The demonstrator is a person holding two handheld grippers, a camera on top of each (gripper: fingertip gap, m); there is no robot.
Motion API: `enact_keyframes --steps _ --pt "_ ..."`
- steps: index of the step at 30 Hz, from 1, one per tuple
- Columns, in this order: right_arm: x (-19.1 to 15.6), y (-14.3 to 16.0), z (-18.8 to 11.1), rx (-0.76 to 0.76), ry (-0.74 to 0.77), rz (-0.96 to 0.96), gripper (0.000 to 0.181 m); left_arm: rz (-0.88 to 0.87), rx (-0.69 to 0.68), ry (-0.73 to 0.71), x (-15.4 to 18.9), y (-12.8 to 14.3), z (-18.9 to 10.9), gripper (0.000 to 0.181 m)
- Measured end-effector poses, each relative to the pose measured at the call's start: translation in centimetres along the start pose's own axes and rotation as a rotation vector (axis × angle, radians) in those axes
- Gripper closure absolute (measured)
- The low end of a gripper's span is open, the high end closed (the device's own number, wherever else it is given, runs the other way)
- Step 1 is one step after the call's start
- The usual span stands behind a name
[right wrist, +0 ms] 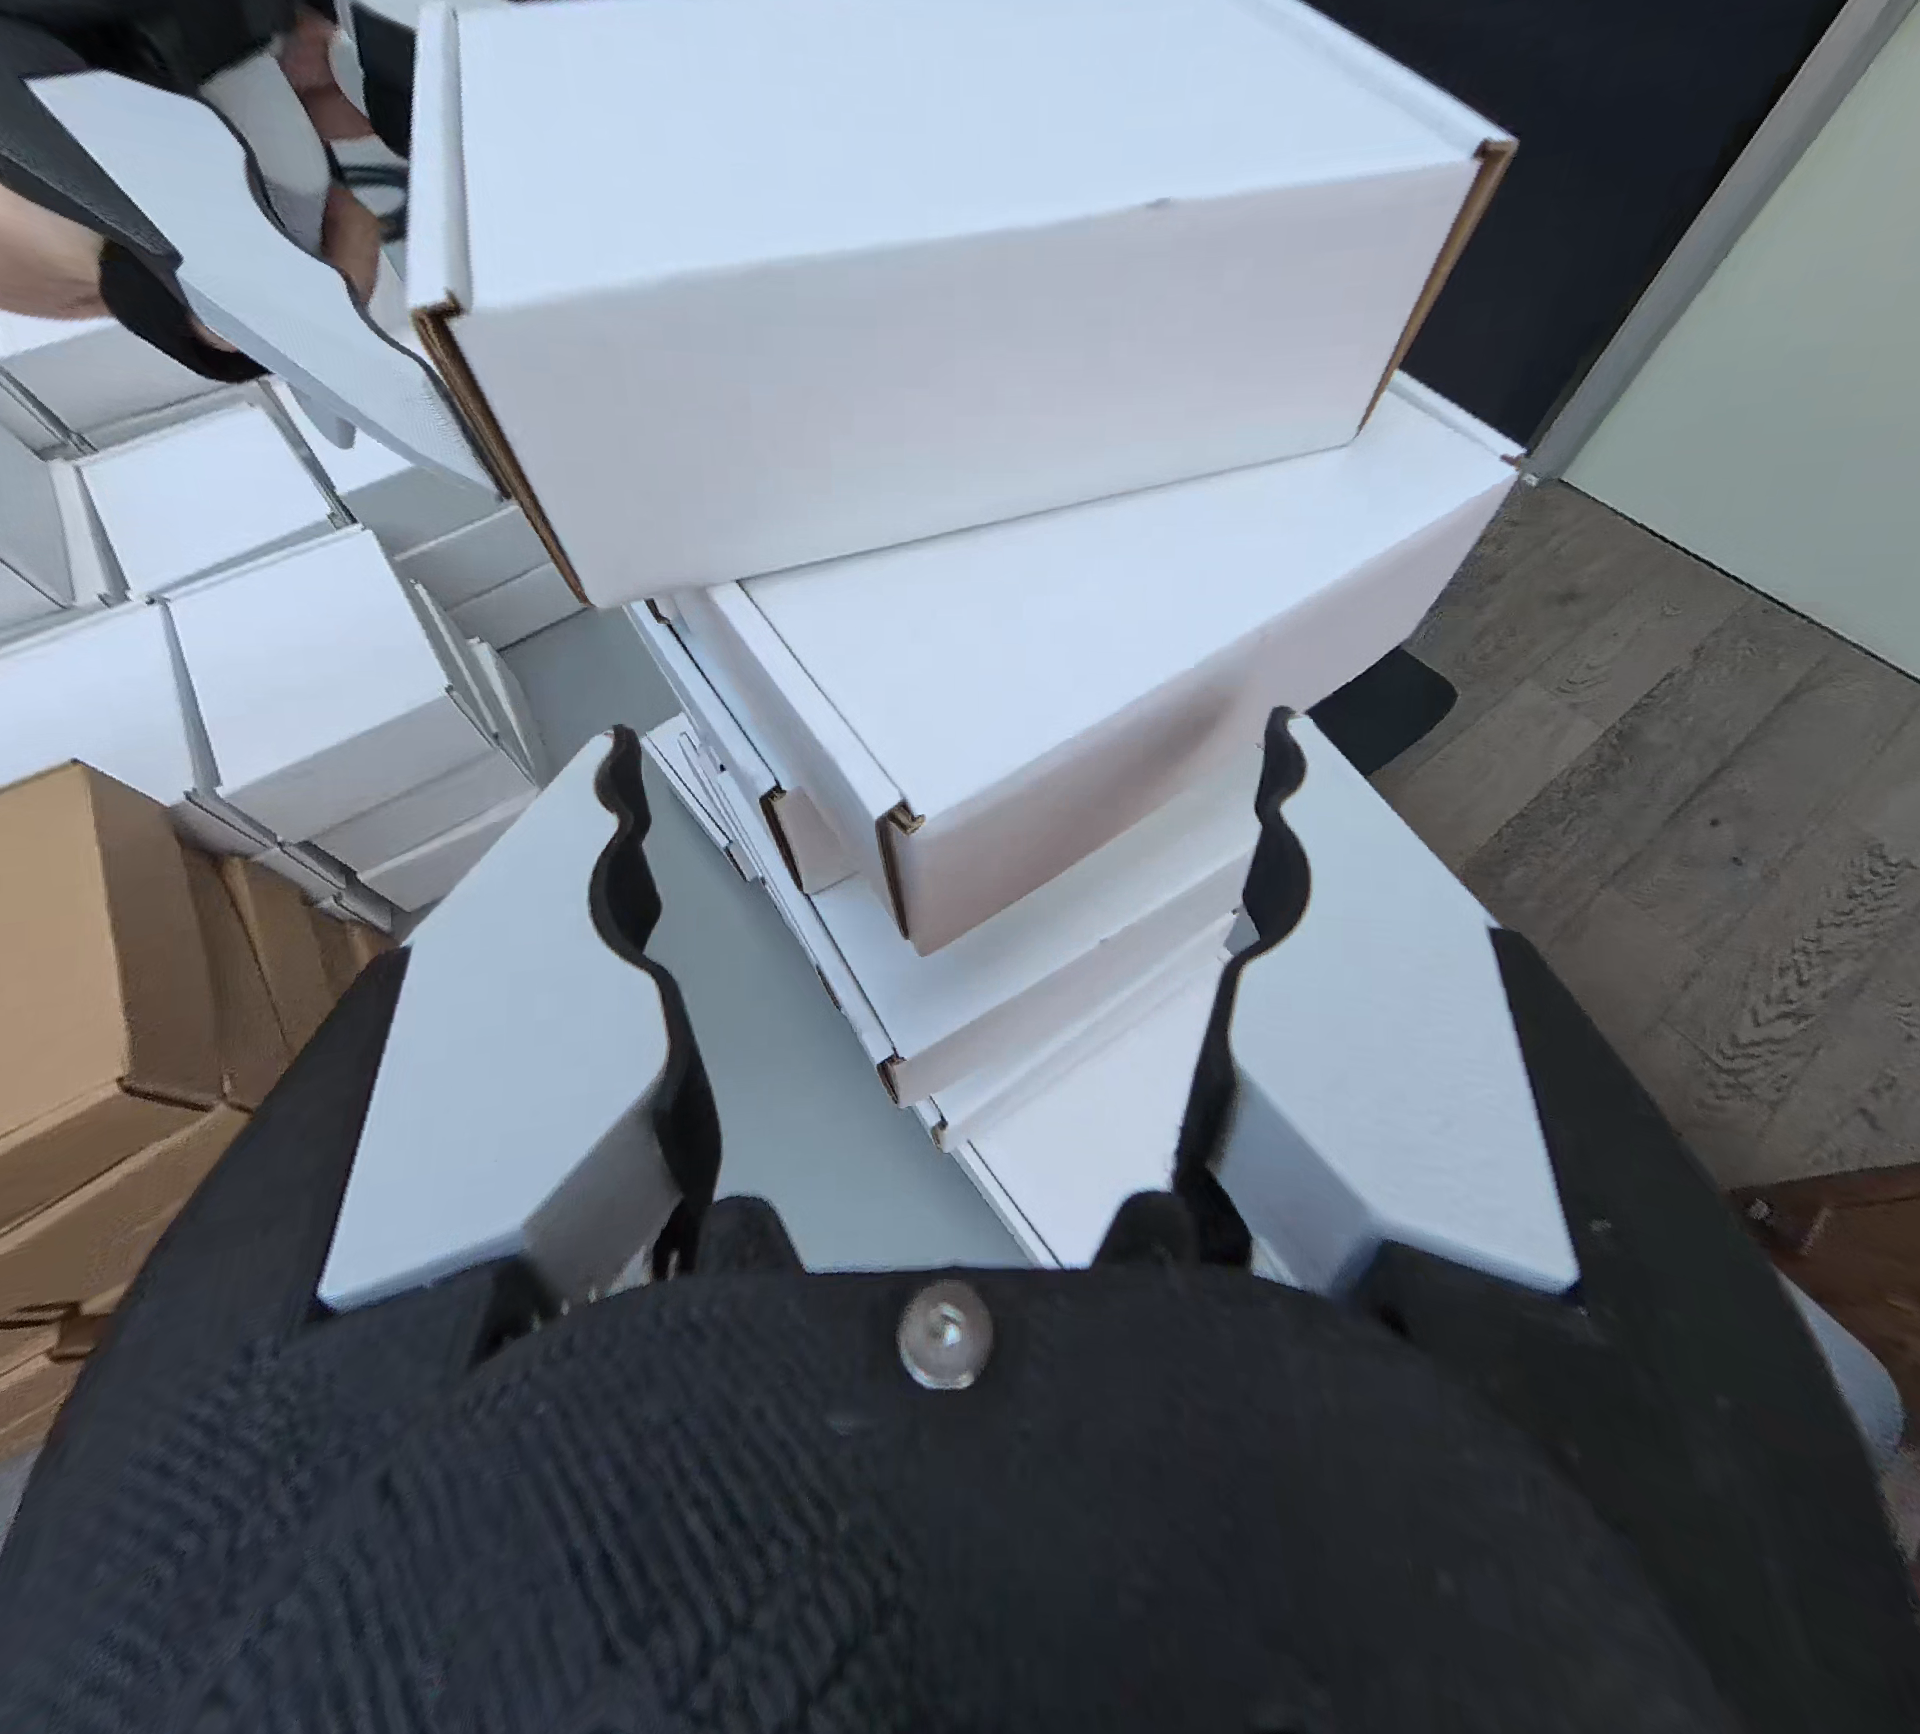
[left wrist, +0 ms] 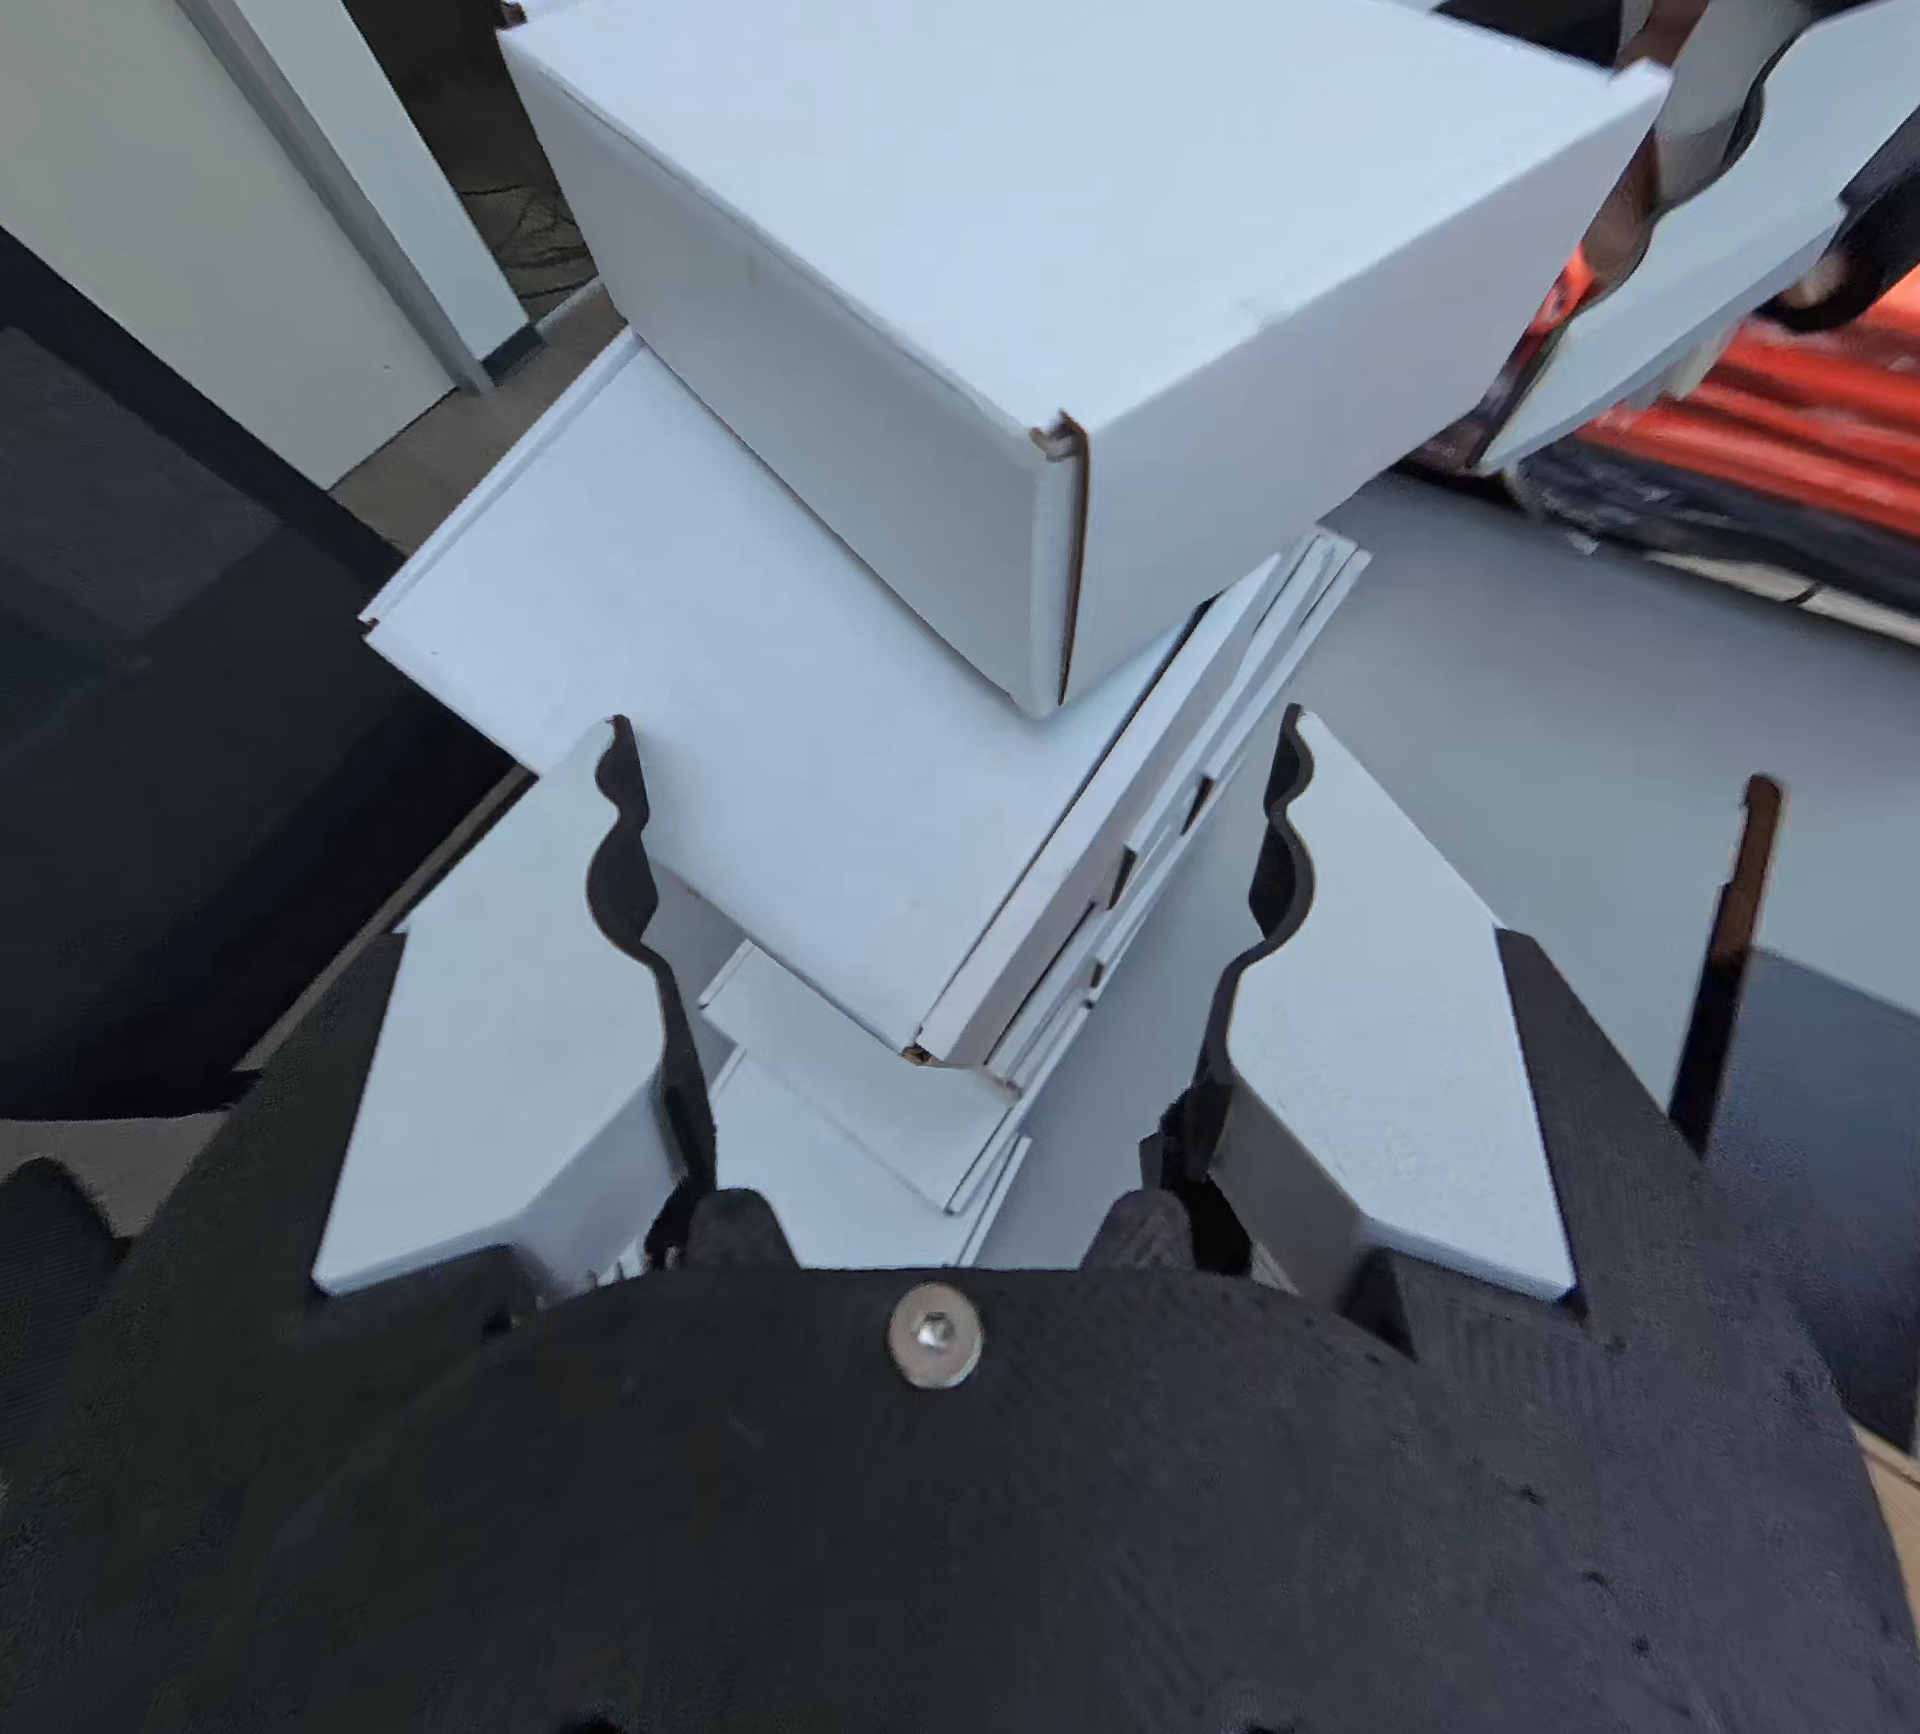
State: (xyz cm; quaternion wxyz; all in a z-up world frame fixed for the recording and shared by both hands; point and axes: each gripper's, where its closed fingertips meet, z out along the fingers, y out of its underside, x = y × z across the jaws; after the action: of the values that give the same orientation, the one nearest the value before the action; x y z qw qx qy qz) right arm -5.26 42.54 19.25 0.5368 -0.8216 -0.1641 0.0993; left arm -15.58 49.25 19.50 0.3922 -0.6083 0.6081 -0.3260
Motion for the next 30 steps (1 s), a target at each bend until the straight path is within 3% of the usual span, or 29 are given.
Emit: enact_keyframes --steps 5,19,22,24,30 --pt "0.5 0.7 0.7 -0.048 0.061 -0.093 0.098 0.202 -0.147 -0.148 -0.8 1.4 0.8 0.075" --pt "0.4 0.9 -0.6 -0.021 0.06 -0.096 0.112 0.285 -0.222 -0.172 -0.2 1.0 1.3 0.08" --pt "0.7 1.0 -0.6 -0.018 0.063 -0.089 0.107 0.314 -0.225 -0.167 0.0 0.9 1.3 0.084" --pt "1.5 1.3 -0.3 -0.049 0.108 -0.099 0.077 0.328 -0.233 -0.166 0.1 0.8 1.4 0.085" --pt "1.5 0.7 -0.2 -0.103 0.238 -0.416 0.062 0.338 -0.257 -0.168 0.2 0.8 1.4 0.086"
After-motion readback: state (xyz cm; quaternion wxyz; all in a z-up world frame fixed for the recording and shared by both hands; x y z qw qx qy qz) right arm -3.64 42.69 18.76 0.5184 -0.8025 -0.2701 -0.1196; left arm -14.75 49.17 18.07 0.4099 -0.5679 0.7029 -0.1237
